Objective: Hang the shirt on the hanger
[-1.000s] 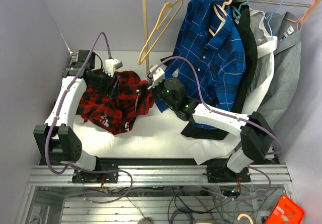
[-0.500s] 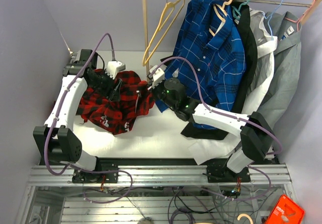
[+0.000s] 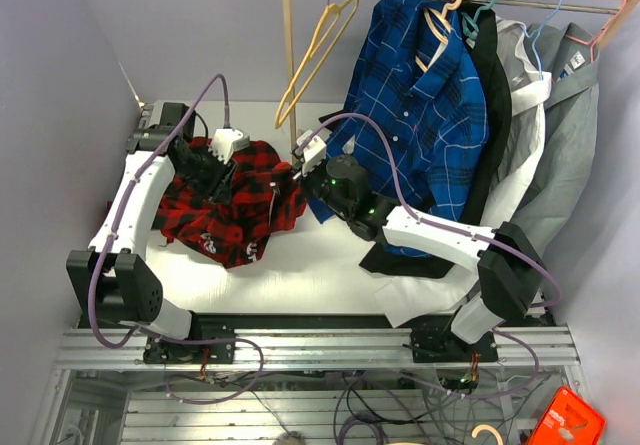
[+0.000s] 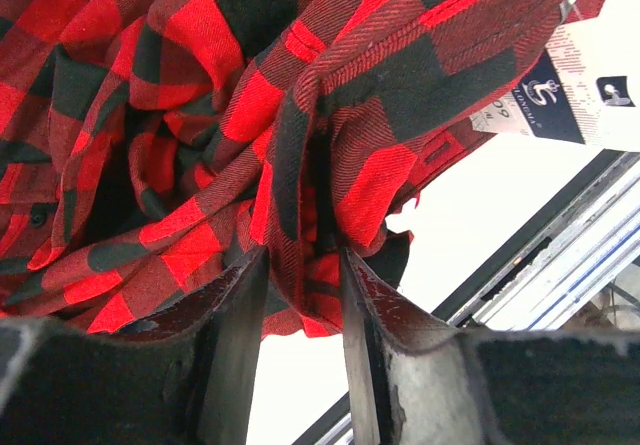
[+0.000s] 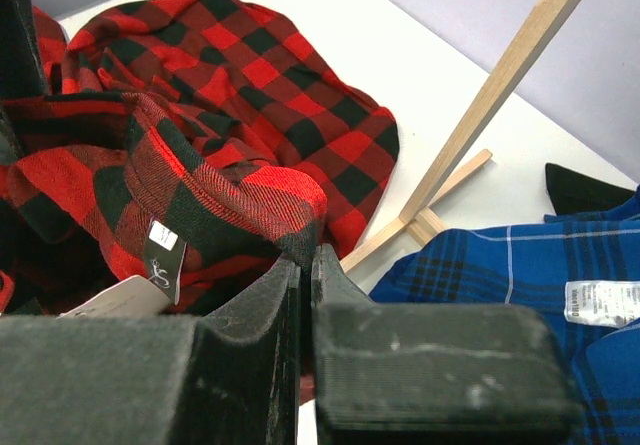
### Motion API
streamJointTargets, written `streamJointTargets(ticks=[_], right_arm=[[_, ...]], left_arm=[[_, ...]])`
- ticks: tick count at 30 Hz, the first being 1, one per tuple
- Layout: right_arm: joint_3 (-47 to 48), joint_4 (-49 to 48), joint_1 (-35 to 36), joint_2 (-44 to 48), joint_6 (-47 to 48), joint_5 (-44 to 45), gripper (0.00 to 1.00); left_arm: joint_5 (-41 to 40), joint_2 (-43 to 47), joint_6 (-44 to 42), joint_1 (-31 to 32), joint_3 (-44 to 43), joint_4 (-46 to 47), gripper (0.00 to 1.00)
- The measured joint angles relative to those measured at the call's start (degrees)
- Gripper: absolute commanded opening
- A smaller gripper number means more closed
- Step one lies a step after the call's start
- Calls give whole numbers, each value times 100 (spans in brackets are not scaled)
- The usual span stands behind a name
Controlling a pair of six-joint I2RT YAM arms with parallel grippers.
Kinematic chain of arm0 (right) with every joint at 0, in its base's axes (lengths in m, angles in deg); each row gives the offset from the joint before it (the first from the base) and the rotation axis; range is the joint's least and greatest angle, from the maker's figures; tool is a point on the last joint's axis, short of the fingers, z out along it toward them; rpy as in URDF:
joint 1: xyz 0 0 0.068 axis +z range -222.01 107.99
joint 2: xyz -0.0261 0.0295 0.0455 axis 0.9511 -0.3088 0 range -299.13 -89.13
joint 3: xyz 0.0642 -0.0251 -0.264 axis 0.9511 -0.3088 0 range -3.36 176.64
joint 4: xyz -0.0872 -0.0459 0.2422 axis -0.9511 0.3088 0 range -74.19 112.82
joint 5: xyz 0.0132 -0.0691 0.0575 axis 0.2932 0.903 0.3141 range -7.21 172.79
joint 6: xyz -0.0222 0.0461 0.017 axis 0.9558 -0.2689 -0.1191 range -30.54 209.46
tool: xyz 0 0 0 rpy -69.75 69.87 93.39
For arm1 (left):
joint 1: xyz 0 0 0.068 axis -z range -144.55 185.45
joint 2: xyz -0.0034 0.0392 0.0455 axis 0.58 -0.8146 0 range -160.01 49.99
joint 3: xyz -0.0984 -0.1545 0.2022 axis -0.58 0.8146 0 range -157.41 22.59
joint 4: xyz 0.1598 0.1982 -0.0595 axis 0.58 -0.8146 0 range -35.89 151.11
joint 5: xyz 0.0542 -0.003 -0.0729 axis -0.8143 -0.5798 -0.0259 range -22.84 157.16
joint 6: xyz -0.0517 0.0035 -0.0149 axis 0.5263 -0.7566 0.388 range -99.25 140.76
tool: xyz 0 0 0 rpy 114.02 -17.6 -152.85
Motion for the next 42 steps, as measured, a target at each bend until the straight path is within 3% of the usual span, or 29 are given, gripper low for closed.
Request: streamJointTargets(ticks=[3, 6, 11, 19, 25, 33, 36, 42], right_arm=[[-2, 0, 0, 0, 0, -15, 0], [-13, 0, 0, 2, 0, -15, 0], [-33, 0, 0, 2, 0, -20, 0], [-278, -57, -2, 184, -212, -271, 0], [-531, -254, -4, 382, -485, -549, 4], [-439, -433, -20, 382, -715, -868, 57], [-437, -407, -39, 439, -708, -881, 97], [-164, 291, -44, 1172, -844, -549, 100]], left_arm=[[-103, 0, -39, 0, 35, 13, 43], [-216, 0, -66, 0, 116, 55, 25], [-234, -9, -15, 0, 247, 90, 8], [-219, 326, 809, 92, 234, 444, 7], [-1460, 1526, 1449, 131, 216, 1255, 7], [-2708, 2275, 1727, 210, 306, 1510, 7], [-3047, 2409, 1751, 205, 511, 1530, 7], [-3412, 2487, 1770, 205, 717, 1576, 7]])
